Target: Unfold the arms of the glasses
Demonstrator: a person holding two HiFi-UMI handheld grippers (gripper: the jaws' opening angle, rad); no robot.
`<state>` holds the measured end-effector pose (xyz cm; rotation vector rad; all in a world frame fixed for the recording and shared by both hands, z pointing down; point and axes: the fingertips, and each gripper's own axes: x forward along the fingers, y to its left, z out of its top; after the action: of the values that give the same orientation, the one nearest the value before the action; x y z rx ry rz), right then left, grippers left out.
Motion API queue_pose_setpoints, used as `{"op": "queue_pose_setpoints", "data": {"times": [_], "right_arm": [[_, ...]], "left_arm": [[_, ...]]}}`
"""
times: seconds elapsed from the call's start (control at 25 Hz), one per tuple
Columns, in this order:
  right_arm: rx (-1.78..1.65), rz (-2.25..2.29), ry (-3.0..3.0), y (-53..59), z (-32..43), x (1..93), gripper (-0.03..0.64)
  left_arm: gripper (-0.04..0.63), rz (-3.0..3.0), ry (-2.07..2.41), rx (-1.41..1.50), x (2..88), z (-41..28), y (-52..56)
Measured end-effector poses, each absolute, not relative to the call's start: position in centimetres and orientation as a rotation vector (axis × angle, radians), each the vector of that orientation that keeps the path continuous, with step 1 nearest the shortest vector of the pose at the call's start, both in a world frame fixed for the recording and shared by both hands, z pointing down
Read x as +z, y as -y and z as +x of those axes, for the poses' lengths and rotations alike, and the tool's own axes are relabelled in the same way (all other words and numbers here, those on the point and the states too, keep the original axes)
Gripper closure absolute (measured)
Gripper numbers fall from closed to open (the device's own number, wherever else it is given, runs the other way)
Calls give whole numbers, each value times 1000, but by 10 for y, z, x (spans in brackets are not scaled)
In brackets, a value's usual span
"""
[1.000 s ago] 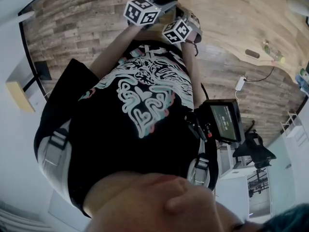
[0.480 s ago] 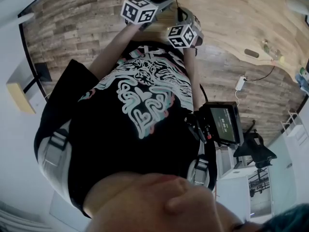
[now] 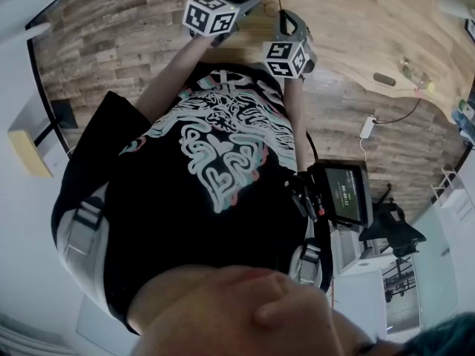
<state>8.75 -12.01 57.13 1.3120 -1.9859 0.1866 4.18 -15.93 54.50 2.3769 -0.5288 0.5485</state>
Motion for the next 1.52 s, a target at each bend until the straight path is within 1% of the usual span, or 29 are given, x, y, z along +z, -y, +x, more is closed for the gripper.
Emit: {"op": "queue_pose_setpoints", "data": {"times": [0.24,0.56,0.76,1.04,1.52], "right_arm": [[200,1433,2085,121,97,549,611],[308,1671,2125,123,133,528,612],[372,1728,2131,121,138,532,611],[494,1770,2105,117,146,548,612],[613,1709,2065,109,142,581,612]], "left_arm": [[592,2359,568,533,546,35,169],[589,2316,591,484,544,31,170],[589,2366,578,529,544,35,168],[589,2367,572,517,540,36,168],[591,2366,551,568,552,42,155]]}}
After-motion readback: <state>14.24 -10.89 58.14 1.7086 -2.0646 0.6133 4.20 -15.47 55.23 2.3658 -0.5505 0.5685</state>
